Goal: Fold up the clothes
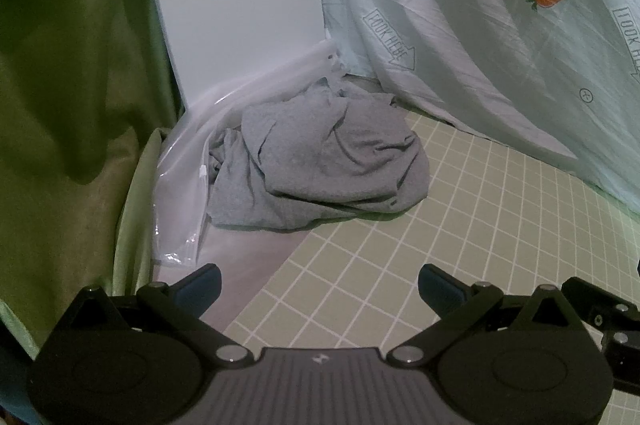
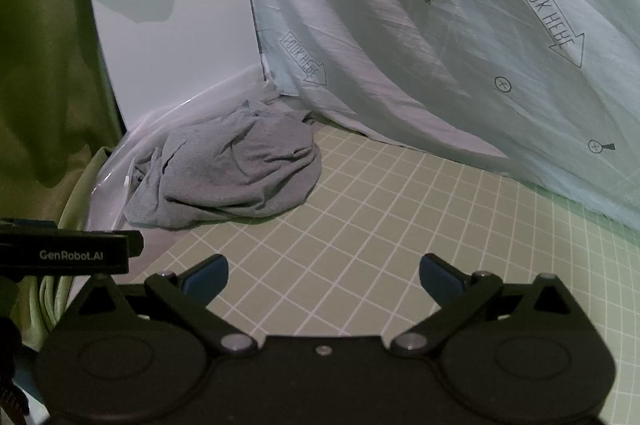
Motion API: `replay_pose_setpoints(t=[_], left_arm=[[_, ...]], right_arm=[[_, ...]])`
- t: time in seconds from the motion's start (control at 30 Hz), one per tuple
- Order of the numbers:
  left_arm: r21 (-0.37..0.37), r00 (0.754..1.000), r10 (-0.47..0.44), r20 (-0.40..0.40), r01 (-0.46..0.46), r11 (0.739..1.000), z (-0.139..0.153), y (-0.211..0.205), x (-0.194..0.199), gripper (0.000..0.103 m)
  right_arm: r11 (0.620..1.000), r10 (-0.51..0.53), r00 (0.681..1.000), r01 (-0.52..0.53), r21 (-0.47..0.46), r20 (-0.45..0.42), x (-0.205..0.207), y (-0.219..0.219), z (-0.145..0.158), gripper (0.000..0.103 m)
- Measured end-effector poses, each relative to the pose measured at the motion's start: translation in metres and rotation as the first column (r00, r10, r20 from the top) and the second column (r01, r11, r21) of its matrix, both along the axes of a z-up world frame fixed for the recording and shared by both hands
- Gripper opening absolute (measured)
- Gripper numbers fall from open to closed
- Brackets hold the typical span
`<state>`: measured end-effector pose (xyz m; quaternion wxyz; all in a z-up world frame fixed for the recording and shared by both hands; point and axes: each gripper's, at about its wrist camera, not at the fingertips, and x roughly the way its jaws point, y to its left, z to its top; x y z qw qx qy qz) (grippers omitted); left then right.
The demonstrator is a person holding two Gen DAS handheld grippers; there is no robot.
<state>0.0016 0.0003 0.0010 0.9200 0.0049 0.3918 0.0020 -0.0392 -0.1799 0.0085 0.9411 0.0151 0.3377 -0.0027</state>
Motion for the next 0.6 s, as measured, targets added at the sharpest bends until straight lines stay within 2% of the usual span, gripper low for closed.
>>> replay_pose_setpoints(t=[0.6], left_arm=[[0.0,1.0,0.0,-0.008,0.0,1.0,0.0008,0.0029,0.0036,0.103]], right_arm=[[1.0,-0.003,1.0,0.003,0.004,-0.005,0.0005,-0.0058,0.0041,0.103]])
